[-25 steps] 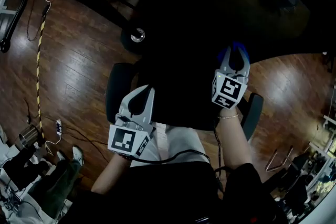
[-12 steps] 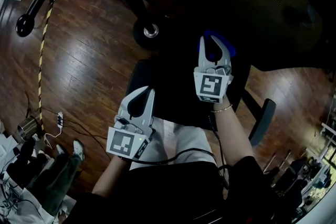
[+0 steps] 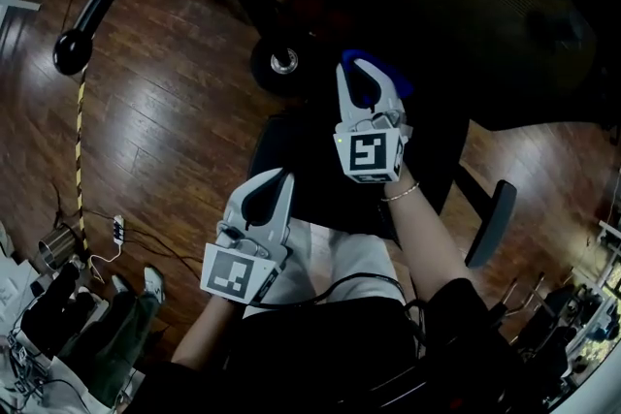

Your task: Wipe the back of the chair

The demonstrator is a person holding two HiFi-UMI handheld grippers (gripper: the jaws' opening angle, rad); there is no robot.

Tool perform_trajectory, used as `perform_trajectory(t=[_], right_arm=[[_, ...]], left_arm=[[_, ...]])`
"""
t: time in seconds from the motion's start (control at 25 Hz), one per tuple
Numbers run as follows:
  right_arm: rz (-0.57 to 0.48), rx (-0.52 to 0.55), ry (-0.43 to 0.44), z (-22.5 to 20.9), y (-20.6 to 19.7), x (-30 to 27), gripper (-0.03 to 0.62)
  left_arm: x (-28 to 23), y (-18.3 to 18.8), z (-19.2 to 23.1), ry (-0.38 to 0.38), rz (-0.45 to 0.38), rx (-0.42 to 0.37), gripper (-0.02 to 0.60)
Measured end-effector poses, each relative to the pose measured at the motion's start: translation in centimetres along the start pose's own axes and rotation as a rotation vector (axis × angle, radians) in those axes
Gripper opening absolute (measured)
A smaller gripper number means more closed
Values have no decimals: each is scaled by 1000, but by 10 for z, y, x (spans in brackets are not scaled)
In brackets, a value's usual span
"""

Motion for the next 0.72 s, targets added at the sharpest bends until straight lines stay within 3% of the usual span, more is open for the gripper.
perform_trajectory(t=[0.2,0.28,0.4,0.72], right_arm=[[-170,-146,175,-4,16,14,35],[-230,-176,170,-16,19,42,35],[-244,-222,64,-38,1,100,35],[260,-235,-292,-116,-146,256,35]], left_arm=[[-6,1,-10,-47,18,-35,8],[-11,-1,-21,-92,40,-79,8],[-23,-1,-42,-142,57,-123,8],[-54,-9,-116,-228,80,-163,8]])
Point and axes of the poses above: the fingertips, and each gripper's own axes: x backward along the fingers, z to its left, y out of its top, the point moved 9 cm from there along x, backward along the fingers, and after that the axes turned 6 degrees about y, right-handed, at the moved point
